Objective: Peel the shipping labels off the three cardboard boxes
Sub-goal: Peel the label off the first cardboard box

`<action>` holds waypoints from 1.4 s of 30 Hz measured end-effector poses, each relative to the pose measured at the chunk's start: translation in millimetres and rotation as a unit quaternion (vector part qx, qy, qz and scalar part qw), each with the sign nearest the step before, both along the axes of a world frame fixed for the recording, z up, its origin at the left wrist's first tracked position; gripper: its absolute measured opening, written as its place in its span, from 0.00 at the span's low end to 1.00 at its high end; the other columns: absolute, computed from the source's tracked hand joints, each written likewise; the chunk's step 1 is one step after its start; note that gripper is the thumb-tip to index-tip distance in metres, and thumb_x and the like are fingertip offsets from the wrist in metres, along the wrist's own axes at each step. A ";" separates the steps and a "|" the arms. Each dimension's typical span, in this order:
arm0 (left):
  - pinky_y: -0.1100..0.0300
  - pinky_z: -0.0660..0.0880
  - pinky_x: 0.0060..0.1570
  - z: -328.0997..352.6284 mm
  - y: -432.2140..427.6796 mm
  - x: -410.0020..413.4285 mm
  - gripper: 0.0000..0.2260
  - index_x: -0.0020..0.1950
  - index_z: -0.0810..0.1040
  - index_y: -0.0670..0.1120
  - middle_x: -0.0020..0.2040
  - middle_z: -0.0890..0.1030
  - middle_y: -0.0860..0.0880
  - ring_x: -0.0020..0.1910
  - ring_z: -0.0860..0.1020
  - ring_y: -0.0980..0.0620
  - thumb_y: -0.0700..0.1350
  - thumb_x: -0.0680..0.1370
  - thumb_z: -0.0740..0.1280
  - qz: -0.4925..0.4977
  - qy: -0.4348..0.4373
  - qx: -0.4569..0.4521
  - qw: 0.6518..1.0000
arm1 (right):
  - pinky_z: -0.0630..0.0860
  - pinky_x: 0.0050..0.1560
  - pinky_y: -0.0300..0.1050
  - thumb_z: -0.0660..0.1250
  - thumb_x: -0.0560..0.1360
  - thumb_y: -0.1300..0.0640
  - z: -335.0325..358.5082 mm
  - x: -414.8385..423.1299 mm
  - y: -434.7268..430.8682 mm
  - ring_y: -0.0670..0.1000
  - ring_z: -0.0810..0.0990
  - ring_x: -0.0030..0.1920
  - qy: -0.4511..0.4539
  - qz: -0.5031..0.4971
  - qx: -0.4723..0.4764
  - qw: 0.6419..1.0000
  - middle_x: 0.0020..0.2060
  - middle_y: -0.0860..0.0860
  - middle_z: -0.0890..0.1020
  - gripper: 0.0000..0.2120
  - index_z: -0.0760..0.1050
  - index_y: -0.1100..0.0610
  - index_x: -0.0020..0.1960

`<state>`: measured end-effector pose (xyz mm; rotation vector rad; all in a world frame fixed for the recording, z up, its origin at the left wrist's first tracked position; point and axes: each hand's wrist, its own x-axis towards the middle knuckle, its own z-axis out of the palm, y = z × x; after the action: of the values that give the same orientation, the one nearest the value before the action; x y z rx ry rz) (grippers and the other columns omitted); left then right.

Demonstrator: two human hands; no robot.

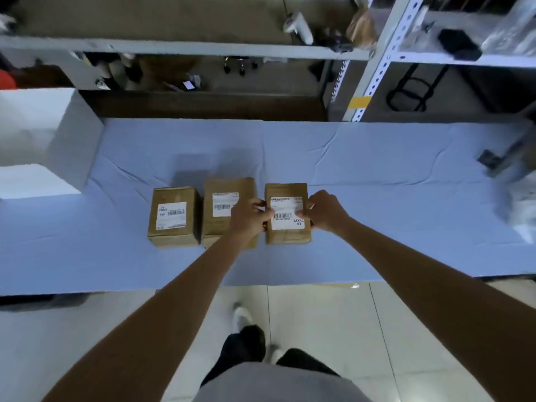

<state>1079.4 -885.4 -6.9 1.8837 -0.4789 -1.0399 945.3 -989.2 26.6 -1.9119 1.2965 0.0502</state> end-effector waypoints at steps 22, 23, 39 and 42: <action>0.47 0.73 0.58 -44.5 -58.7 -21.0 0.10 0.54 0.79 0.38 0.52 0.82 0.41 0.53 0.80 0.43 0.43 0.76 0.66 -0.003 -0.104 0.072 0.992 | 0.72 0.43 0.43 0.72 0.71 0.51 -79.3 -5.2 -49.4 0.55 0.79 0.46 -0.006 -0.040 -0.009 0.999 0.49 0.57 0.81 0.17 0.79 0.60 0.55; 0.47 0.74 0.58 -45.0 -61.5 -21.2 0.11 0.54 0.79 0.39 0.52 0.82 0.41 0.53 0.80 0.44 0.43 0.76 0.66 -0.001 -0.098 0.074 0.992 | 0.73 0.43 0.43 0.72 0.70 0.51 -79.7 -5.9 -50.8 0.55 0.80 0.45 -0.006 -0.036 -0.006 0.999 0.49 0.57 0.82 0.17 0.79 0.60 0.55; 0.49 0.76 0.48 -50.0 -68.9 -28.0 0.17 0.45 0.75 0.39 0.43 0.82 0.42 0.44 0.80 0.43 0.54 0.74 0.70 0.046 -0.176 0.088 0.979 | 0.79 0.50 0.49 0.74 0.69 0.50 -78.3 -14.0 -59.8 0.55 0.82 0.48 -0.038 0.000 -0.031 0.999 0.48 0.57 0.83 0.22 0.78 0.60 0.58; 0.46 0.78 0.47 -50.4 -69.6 -28.6 0.15 0.44 0.75 0.40 0.43 0.83 0.41 0.43 0.81 0.42 0.52 0.74 0.70 0.050 -0.163 0.075 0.983 | 0.79 0.51 0.49 0.74 0.69 0.49 -77.5 -15.9 -62.9 0.55 0.81 0.49 -0.042 0.001 -0.025 0.999 0.50 0.57 0.82 0.23 0.78 0.59 0.59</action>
<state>1050.8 -955.0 -57.3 2.2028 -0.4981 -0.7194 929.4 -1052.1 -50.9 -1.9370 1.2496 -0.0608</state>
